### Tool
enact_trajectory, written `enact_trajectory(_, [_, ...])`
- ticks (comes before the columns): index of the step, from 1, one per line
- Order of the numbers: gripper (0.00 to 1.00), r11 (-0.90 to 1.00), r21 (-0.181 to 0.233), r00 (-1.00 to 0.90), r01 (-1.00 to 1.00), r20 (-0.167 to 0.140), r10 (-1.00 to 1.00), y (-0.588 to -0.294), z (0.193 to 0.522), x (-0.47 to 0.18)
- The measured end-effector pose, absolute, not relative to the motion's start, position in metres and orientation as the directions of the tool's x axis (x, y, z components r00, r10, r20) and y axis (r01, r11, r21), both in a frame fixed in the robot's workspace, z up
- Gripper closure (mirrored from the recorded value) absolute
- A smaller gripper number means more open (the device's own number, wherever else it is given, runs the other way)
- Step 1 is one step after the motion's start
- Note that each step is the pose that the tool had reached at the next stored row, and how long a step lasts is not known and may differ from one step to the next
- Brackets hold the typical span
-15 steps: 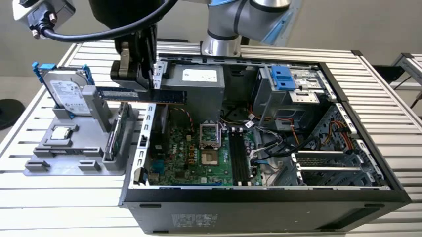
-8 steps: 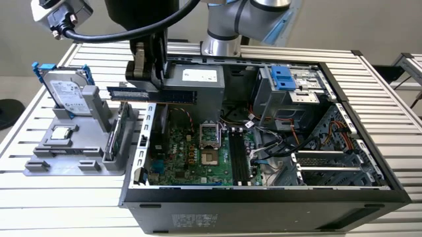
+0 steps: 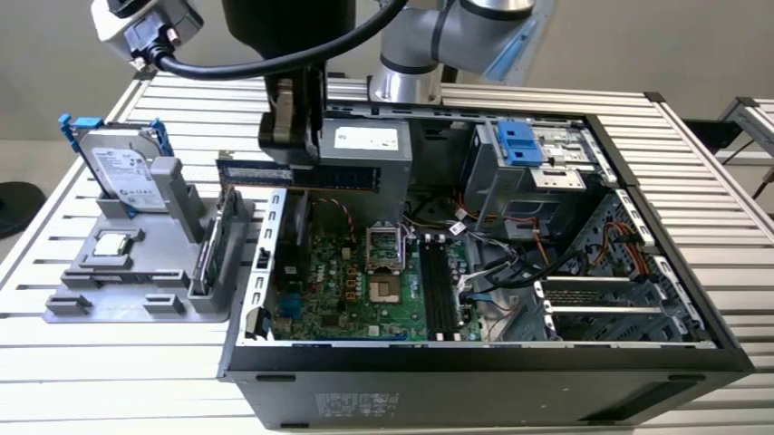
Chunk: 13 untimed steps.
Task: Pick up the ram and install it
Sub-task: 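Pick up the ram and move it above insertion slot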
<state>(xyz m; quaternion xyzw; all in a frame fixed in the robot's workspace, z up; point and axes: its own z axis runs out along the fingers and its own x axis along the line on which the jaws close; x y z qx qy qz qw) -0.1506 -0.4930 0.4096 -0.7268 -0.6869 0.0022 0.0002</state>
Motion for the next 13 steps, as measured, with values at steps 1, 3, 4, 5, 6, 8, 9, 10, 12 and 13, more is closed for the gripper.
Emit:
enact_trajectory(1, [1.0,-0.056,-0.003,0.056,0.998,-0.003,0.998,-0.493,0.41,-0.149])
enact_trajectory(3, [1.0,-0.056,-0.003,0.056,0.998,-0.003,0.998,-0.493,0.41,-0.145])
enact_trajectory(4, [1.0,-0.057,-0.003,0.056,0.998,-0.003,0.998,-0.493,0.41,-0.143])
enact_trajectory(5, [1.0,-0.057,-0.003,0.057,0.998,-0.003,0.998,-0.493,0.41,-0.142])
enact_trajectory(6, [1.0,-0.056,-0.003,0.056,0.998,-0.003,0.998,-0.493,0.41,-0.14])
enact_trajectory(8, [1.0,-0.056,-0.003,0.056,0.998,-0.003,0.998,-0.493,0.41,-0.138])
enact_trajectory(9, [1.0,-0.056,-0.003,0.056,0.998,-0.003,0.998,-0.493,0.41,-0.136])
enact_trajectory(10, [1.0,-0.056,-0.003,0.056,0.998,-0.003,0.998,-0.493,0.41,-0.135])
enact_trajectory(12, [1.0,-0.056,-0.003,0.056,0.998,-0.003,0.998,-0.493,0.41,-0.132])
enact_trajectory(13, [1.0,-0.056,-0.003,0.056,0.998,-0.003,0.998,-0.493,0.41,-0.13])
